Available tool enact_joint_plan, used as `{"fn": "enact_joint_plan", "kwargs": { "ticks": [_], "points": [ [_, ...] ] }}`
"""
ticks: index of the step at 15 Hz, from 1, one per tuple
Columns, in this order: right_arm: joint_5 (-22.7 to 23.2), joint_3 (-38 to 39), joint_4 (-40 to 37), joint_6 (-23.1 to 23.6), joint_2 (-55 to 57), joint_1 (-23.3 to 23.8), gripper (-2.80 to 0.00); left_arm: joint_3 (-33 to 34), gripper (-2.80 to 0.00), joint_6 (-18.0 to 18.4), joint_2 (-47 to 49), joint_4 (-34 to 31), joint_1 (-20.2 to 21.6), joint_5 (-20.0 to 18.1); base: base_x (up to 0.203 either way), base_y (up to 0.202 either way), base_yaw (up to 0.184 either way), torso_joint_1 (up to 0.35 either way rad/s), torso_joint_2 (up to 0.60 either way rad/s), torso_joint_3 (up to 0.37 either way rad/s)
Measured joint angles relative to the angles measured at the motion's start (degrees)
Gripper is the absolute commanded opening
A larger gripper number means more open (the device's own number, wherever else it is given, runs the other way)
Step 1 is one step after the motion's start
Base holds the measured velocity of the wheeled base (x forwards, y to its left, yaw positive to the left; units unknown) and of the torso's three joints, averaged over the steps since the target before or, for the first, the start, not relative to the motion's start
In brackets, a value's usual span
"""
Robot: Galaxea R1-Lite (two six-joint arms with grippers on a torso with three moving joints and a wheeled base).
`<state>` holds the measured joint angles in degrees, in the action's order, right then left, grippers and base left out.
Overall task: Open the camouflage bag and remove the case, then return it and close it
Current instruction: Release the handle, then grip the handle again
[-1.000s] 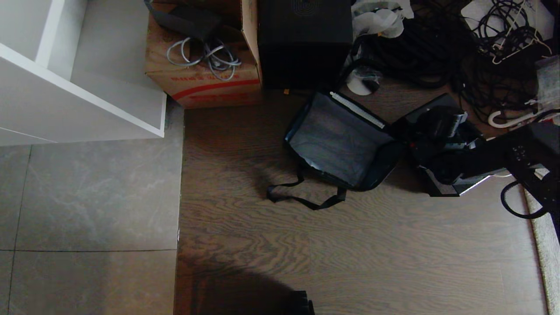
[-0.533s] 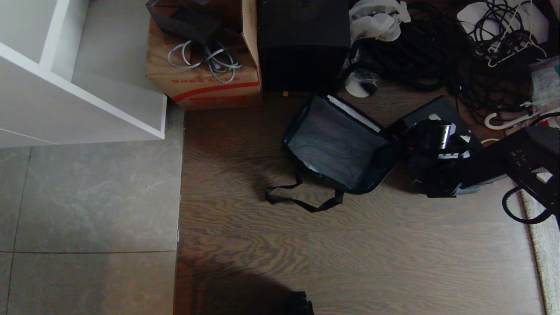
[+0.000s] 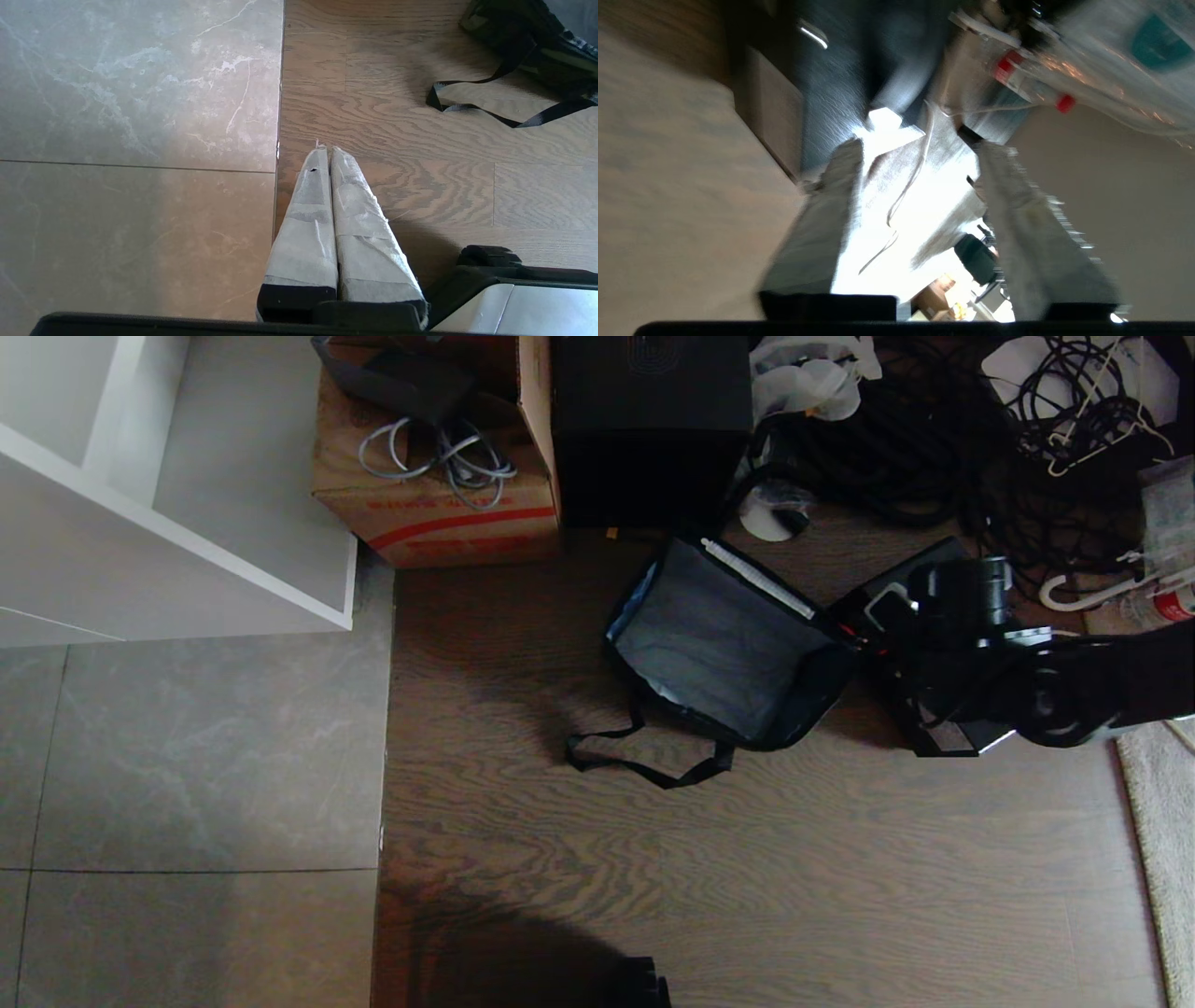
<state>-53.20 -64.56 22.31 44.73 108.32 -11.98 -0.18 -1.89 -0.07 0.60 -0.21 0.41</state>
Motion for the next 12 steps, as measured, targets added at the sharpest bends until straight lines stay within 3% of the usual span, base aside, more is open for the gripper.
{"fn": "enact_joint_plan", "kwargs": {
  "ticks": [5, 8, 10, 12],
  "points": [
    [1.4, 17.6, -6.5, -1.1, -25.8, -0.2, -2.80, 0.0, -2.80, 0.0, 0.0, 0.0, 0.0, 0.0, 0.000, 0.000, 0.000, 0.000, 0.00, 0.000],
    [4.0, 30.6, -12.6, -5.8, -44.8, 1.9, -2.80, 0.0, -2.80, 0.0, 0.0, 0.0, 0.0, 0.0, 0.000, 0.000, 0.000, 0.000, 0.00, 0.000],
    [12.4, 38.8, -19.7, -17.0, -57.0, 3.9, -2.80, 0.0, -2.80, 0.0, 0.0, 0.0, 0.1, 0.0, 0.000, 0.000, 0.000, 0.000, 0.00, 0.000],
    [24.5, 46.2, -25.6, -30.7, -67.5, 7.1, -2.80, 0.0, -2.80, 0.0, 0.0, 0.0, 0.0, 0.0, 0.000, 0.000, 0.000, 0.000, 0.00, 0.000]
  ]
}}
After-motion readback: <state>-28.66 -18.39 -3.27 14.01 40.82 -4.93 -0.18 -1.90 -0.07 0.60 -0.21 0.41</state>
